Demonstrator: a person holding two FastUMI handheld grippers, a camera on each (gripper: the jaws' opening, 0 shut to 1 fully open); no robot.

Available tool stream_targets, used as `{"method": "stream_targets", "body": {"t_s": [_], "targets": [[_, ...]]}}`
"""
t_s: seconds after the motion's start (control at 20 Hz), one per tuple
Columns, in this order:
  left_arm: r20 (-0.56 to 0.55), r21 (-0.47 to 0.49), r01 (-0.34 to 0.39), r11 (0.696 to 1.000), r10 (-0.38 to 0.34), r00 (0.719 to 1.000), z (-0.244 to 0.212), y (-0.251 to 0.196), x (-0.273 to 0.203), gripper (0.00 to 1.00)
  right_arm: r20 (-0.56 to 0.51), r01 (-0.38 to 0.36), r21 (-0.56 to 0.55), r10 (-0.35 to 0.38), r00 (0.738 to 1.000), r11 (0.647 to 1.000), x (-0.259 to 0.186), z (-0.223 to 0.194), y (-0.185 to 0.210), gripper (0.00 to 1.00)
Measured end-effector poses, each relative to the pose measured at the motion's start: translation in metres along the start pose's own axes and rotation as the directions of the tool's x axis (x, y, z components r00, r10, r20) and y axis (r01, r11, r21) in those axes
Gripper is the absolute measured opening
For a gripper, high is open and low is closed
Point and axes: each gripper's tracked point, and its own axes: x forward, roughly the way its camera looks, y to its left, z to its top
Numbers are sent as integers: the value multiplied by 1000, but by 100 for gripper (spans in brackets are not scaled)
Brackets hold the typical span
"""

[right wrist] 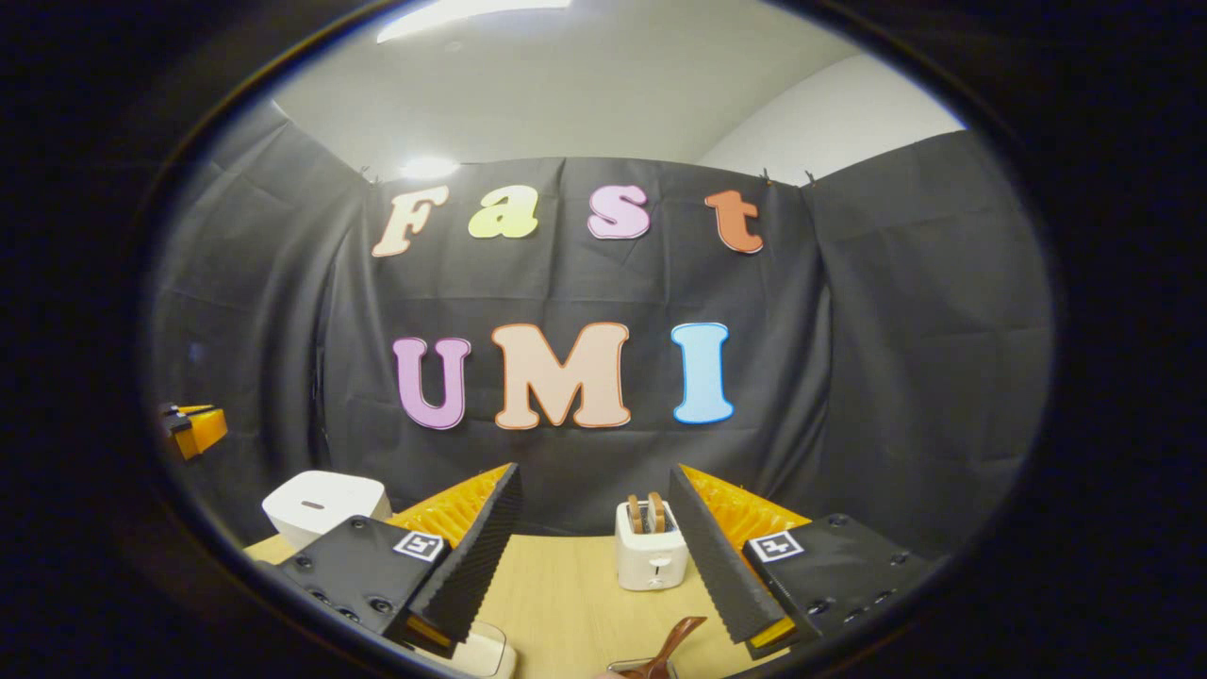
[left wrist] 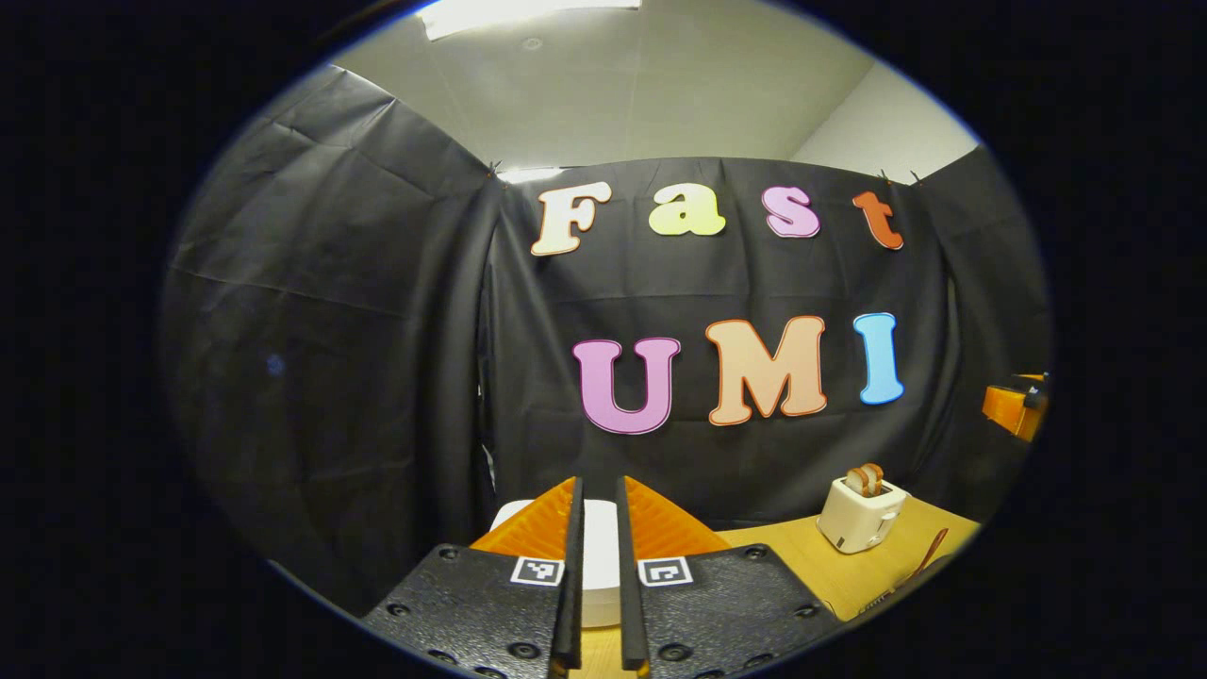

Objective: Close the left gripper, press the button to open the rice cooker; take a wooden spoon from the chopstick holder with the right hand, scoop a spoonful of rice and pour it into the rice cooker, then put the wooden spoon back into the chopstick holder.

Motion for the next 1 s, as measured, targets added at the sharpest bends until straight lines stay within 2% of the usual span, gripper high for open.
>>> {"method": "stream_targets", "body": {"t_s": [0.2, 0.25, 0.35, 0.55, 0.6, 0.7, 0.75, 0.85, 1.0], "targets": [[-6, -16, -5, 1000, 5, 1000, -7, 12, 14, 2, -3, 4, -6, -4, 1000, 1000, 1, -1, 0, 96], [-16, -30, 1, 1000, -1, 1000, -10, 13, 18, 0, -4, 5, -7, -5, 1000, 1000, 1, -1, 0, 100], [-40, -56, 18, 998, -20, 999, -20, 17, 28, 0, -4, 12, -12, -12, 1000, 1000, -1, 0, -1, 96], [-88, -68, 11, 998, -17, 996, -42, 33, 53, 0, -3, 30, -26, -30, 1000, 999, -6, 0, -4, 96], [-103, -78, 13, 997, -21, 994, -48, 35, 60, 0, -4, 36, -30, -36, 999, 999, -7, 0, -5, 100], [-129, -89, 20, 996, -31, 991, -62, 38, 72, 0, -6, 49, -39, -50, 999, 998, -10, 1, -7, 100], [-146, -89, 18, 996, -31, 989, -70, 39, 78, 0, -8, 56, -43, -57, 998, 997, -11, 1, -8, 96], [-172, -104, 28, 994, -46, 984, -85, 37, 88, 0, 1, 66, -48, -66, 998, 997, -15, 5, -8, 96], [-204, -117, 37, 992, -61, 977, -108, 35, 106, 0, 12, 85, -68, -84, 996, 994, -19, 8, -11, 100]]}}
